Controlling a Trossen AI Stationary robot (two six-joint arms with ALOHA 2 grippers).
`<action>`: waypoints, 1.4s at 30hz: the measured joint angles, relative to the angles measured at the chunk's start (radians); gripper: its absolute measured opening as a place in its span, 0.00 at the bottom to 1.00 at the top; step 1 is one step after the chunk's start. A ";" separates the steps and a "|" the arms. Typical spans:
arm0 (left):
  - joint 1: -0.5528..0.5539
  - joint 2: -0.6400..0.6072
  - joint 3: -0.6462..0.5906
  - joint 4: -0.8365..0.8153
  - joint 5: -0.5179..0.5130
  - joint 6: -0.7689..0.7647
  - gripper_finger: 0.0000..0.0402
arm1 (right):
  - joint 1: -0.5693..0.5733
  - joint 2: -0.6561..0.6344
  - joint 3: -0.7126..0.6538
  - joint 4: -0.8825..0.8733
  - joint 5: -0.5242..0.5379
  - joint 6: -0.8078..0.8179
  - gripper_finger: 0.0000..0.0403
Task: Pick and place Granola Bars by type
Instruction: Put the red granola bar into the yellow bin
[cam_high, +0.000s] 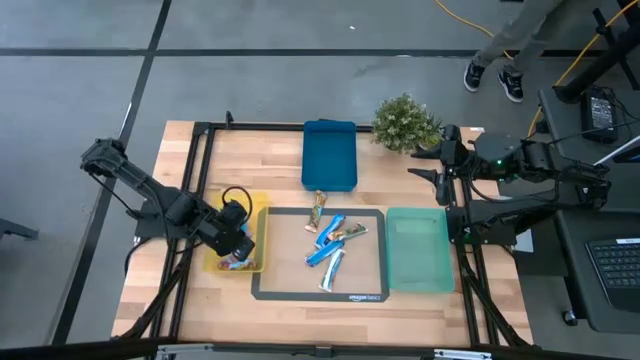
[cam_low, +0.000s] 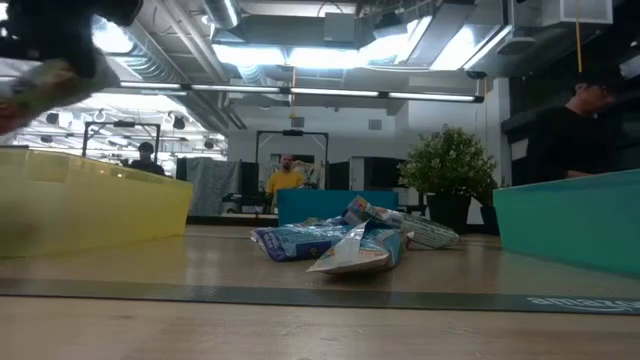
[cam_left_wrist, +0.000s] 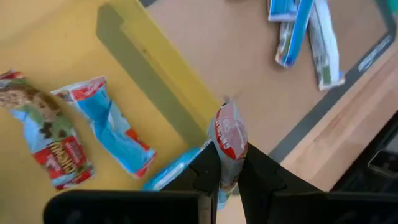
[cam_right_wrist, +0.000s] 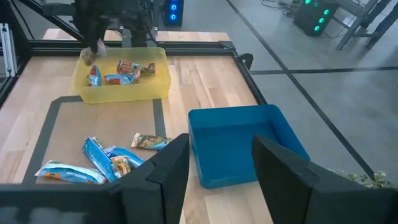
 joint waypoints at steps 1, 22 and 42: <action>0.007 -0.001 -0.008 0.008 -0.003 -0.005 0.09 | 0.000 0.000 0.000 0.000 0.000 0.000 0.44; 0.260 0.000 -0.277 0.344 0.124 0.059 0.09 | 0.000 0.023 0.000 0.000 -0.008 -0.024 0.44; 0.334 0.000 -0.323 0.325 0.103 0.111 0.16 | 0.000 0.028 0.000 0.000 -0.010 -0.026 0.44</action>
